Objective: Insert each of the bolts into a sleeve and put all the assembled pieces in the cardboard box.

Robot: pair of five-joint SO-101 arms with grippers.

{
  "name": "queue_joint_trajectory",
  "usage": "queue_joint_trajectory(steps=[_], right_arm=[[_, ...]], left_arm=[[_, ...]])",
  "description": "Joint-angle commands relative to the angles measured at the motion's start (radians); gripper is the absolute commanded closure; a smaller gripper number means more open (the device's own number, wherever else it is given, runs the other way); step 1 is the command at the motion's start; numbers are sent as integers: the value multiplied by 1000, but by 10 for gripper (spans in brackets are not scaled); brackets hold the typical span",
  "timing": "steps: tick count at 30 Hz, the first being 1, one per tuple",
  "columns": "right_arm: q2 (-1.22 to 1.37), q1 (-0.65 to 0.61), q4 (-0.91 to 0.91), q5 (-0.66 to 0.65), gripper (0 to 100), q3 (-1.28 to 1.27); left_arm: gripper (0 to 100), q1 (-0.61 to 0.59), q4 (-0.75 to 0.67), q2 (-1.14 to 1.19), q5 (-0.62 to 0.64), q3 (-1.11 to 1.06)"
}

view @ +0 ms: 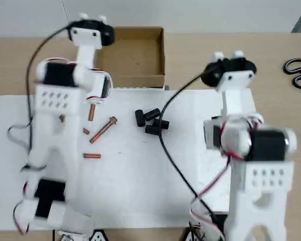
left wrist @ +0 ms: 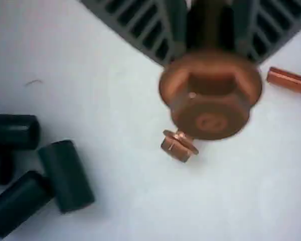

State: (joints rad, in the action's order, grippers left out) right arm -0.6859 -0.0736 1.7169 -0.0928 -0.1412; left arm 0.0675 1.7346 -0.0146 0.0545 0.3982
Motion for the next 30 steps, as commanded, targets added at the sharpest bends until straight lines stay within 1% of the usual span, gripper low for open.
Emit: queue_joint_trajectory(steps=[1, 4, 6, 9, 13, 15, 18, 21, 25, 30], right_arm=[[-128, -12, 5, 37, 995, -61], [-248, -12, -22, 172, 995, -146], [-337, -16, -64, 232, 995, -195], [-460, -84, -151, 236, 995, -295], [-618, -189, -289, 238, 995, -451], [-696, -236, -367, 238, 995, -534], [-789, -311, -456, 230, 995, -646], [-863, -400, -506, 230, 995, -729], [-911, -530, -518, 230, 995, -809], [-944, -647, -516, 230, 995, -898]], left_arm=[[995, 20, -6, -213, 21, -22], [995, 28, -58, -347, 123, -97], [995, 28, -124, -433, 155, -182], [995, 28, -221, -559, 210, -349], [995, 28, -368, -721, 358, -564], [995, 34, -420, -801, 413, -653], [995, 91, -486, -914, 463, -776], [995, 166, -568, -1026, 520, -891], [995, 250, -703, -1169, 551, -1033], [995, 331, -793, -1316, 551, -1155]])
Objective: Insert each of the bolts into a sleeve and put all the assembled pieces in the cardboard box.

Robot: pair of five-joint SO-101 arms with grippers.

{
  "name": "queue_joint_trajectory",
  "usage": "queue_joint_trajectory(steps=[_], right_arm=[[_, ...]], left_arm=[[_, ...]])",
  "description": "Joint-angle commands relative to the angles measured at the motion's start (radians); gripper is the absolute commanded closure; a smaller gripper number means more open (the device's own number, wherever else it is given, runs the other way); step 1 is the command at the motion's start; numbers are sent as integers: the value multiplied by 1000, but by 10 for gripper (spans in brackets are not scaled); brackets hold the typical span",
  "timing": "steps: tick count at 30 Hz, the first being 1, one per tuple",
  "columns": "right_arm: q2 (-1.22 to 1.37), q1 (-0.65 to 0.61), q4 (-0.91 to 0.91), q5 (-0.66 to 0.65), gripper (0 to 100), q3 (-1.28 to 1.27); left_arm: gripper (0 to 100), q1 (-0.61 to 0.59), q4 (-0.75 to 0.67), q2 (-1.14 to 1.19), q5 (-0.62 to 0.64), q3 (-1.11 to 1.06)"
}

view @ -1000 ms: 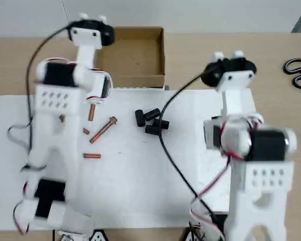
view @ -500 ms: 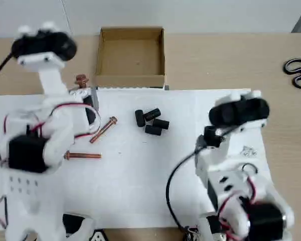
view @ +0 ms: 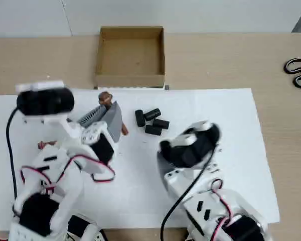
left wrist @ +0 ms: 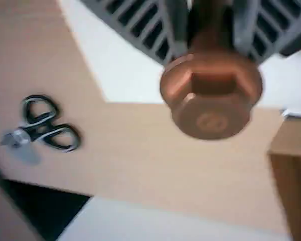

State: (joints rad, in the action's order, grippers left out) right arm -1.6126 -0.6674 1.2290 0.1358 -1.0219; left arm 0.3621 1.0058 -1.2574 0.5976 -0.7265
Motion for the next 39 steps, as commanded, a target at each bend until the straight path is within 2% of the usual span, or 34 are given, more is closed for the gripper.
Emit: queue_joint_trajectory(steps=[1, 7, 11, 16, 23, 35, 39], right_arm=[[-25, -73, -28, 2, 995, -29], [-77, -162, -28, -2, 995, -98], [-101, -222, -28, -86, 995, -121], [-105, -222, -31, -160, 995, -121], [-97, -142, -133, -164, 995, -120], [-99, -143, -136, -164, 995, -115], [-99, -143, -137, -161, 995, -114]], left_arm=[[995, 49, -66, -98, 8, -45], [995, 112, -63, -199, 8, -107], [995, 158, -63, -233, 11, -147], [995, 183, -63, -261, 11, -186], [995, 181, -43, -272, 11, -216], [995, 183, -41, -267, 12, -222], [995, 221, -41, -273, 12, -280]])
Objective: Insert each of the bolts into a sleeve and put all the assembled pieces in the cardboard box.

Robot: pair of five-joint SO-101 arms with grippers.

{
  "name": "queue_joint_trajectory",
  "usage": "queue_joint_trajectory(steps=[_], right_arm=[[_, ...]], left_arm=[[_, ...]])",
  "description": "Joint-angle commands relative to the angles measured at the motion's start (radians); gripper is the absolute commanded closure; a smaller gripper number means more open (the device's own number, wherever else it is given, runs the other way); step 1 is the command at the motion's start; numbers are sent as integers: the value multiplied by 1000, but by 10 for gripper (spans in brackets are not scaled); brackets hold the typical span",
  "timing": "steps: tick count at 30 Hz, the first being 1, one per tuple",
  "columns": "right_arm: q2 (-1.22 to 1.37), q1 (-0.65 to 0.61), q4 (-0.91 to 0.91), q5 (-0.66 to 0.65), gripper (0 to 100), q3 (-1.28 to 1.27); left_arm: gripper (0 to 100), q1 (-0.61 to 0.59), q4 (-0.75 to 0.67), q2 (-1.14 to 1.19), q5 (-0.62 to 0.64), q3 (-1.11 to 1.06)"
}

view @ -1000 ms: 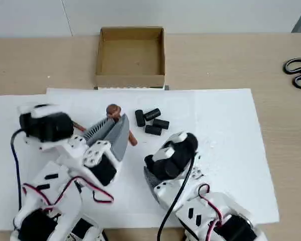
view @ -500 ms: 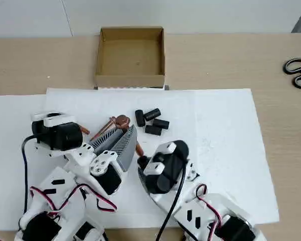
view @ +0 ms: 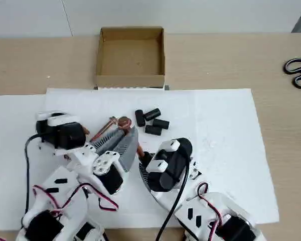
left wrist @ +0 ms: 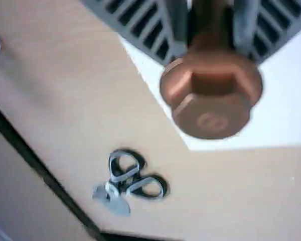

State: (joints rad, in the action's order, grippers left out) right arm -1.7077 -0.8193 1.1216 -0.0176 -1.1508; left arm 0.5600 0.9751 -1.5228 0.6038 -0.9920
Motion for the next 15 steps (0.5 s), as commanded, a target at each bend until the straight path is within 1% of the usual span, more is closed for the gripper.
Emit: queue_joint_trajectory(steps=[1, 8, 11, 15], right_arm=[[-4, 8, -30, -8, 995, 15], [-2, 12, -28, -9, 995, 35], [-2, 13, -28, -11, 995, 37], [-10, 13, -28, -11, 995, 37]], left_arm=[[995, 37, -11, -8, 6, -25], [995, 48, 0, -9, 6, -39], [995, 49, 68, -9, 6, -25], [995, 49, 216, -9, 6, 27]])
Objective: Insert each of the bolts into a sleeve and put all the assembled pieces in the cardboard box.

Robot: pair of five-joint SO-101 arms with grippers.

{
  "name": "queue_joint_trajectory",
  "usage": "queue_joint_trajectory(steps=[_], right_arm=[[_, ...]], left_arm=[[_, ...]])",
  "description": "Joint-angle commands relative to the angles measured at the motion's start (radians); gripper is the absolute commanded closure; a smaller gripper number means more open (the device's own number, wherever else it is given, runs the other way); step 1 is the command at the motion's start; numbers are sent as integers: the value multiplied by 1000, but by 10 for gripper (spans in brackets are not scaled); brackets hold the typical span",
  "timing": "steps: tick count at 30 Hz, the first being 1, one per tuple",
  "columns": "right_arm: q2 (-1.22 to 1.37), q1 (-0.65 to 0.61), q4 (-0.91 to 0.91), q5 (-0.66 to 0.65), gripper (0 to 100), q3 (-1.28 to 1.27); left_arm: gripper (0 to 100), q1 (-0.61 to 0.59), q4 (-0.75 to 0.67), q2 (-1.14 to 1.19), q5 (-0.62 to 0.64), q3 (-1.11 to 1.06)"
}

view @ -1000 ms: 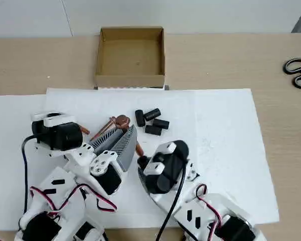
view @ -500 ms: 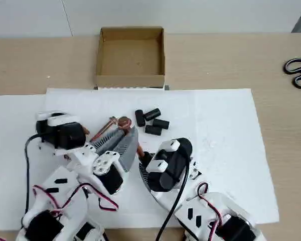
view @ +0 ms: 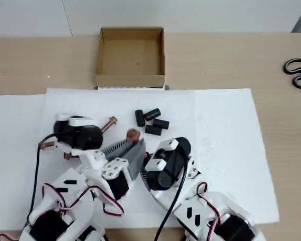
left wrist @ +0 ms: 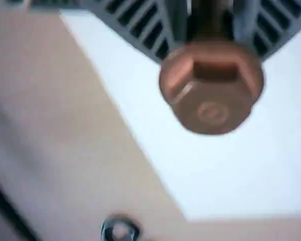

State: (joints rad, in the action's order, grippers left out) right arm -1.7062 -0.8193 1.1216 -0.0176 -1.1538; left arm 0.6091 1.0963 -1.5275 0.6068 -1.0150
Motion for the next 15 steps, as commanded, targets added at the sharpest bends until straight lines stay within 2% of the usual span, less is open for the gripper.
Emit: queue_joint_trajectory(steps=[1, 6, 9, 12, 15], right_arm=[[-12, 13, -28, -11, 995, 43], [-4, 13, -30, -12, 995, 72], [-4, 13, -30, -12, 995, 72], [-4, 13, -59, -12, 995, 72], [-4, 15, -81, -12, 995, 72]], left_arm=[[995, 0, 129, -5, 2, 59], [995, 0, 236, -5, 2, 65], [995, 3, 252, -3, -2, 62], [995, 64, 267, 0, -5, 42], [995, 115, 249, -5, -66, 2]])
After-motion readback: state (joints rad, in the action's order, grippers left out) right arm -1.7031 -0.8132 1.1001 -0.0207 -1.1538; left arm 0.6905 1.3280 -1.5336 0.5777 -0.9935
